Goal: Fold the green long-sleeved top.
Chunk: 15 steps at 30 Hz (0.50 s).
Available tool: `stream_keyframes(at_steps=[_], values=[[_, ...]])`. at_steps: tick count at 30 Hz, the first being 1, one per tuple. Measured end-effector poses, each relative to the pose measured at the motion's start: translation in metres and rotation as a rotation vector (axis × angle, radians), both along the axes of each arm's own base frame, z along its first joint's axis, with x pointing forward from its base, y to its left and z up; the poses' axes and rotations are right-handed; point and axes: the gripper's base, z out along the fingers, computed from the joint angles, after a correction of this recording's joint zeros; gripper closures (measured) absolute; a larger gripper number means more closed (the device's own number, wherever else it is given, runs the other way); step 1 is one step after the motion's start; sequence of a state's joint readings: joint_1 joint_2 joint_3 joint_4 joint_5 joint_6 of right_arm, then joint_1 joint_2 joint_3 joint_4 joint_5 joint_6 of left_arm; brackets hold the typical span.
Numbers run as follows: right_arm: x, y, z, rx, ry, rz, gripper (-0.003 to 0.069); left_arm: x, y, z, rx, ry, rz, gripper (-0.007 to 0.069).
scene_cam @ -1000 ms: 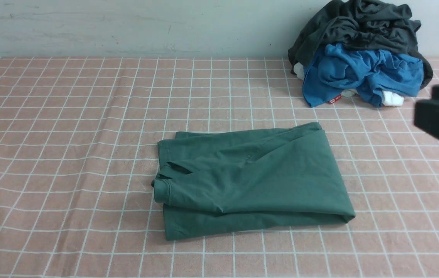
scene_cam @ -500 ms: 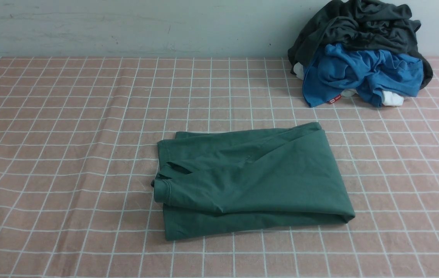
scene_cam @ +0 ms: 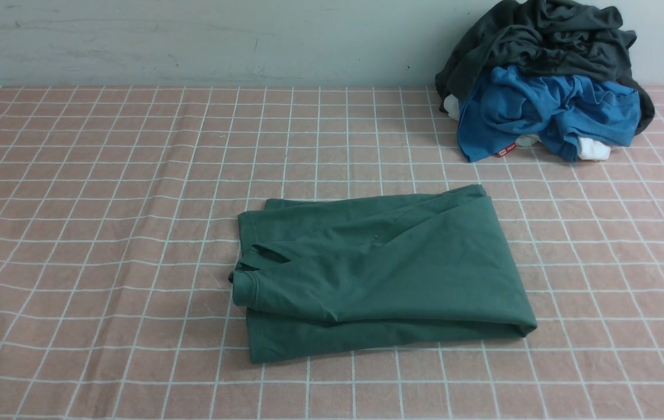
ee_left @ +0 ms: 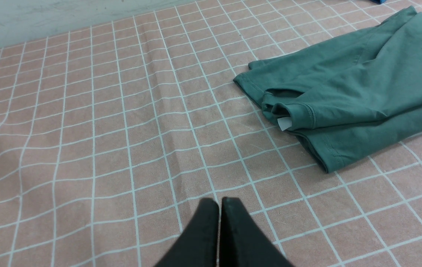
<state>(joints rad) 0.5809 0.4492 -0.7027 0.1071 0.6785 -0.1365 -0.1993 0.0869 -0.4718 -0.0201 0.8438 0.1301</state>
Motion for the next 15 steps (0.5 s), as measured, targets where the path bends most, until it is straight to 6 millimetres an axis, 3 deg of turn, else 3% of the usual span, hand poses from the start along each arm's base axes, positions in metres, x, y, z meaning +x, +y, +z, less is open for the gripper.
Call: stream_keyframes(at_steps=[3,7,15], values=[[0.0,-0.001,-0.008,0.025,0.019,-0.012,0.0672,0.0,0.0,0.0,-0.002,0.001,-0.001,0.0628],[0.001,-0.008,-0.035,0.166,0.001,-0.117,0.0672,0.0,0.0,0.0,-0.002,0.001,-0.001,0.0628],[0.0,-0.038,-0.135,0.238,-0.073,-0.522,0.0672,0.0,0.0,0.0,-0.003,0.001,-0.001,0.0628]])
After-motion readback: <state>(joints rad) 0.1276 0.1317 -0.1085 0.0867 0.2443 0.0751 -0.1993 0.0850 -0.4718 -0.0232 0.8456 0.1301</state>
